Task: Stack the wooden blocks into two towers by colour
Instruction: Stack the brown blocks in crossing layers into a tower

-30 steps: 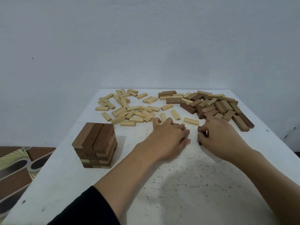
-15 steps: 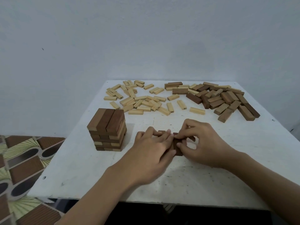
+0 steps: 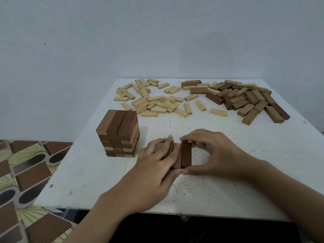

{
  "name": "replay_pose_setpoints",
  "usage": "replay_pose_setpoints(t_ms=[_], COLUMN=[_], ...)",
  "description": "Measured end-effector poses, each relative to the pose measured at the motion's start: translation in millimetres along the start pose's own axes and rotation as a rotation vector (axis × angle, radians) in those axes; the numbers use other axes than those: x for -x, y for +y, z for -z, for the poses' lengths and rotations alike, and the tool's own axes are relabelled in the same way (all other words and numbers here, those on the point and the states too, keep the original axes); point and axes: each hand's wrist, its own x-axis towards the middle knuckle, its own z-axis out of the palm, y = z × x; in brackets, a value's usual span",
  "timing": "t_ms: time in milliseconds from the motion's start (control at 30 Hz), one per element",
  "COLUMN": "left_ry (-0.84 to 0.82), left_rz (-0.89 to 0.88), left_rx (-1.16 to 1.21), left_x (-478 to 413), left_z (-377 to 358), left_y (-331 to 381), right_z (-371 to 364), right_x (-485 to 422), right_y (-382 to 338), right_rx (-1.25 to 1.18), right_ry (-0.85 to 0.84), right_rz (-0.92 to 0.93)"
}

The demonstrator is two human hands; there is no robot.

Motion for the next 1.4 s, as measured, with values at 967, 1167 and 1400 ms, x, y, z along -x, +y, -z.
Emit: replay_pose_setpoints(t_ms=[967,1167,1400], left_ry=[0.151,0.129,0.098], left_rz=[0.121,0.148,0.133], left_rx=[0.379,0.431,0.412], left_x=[1.3,1.5,-1.4], left_z=[9.9,10.0,11.4], left_y=[-5.7,-5.1,-7.3], right_z=[4.6,3.6,-0.5], right_x=[2.3,2.0,1.0], right_y=[6.0,1.4,-0.2], right_rx=[-0.007,-0.005,-0.004], right_ry=[-0.067,-0.053,-0.046], right_rz=[-0.032,-0.067,-0.059])
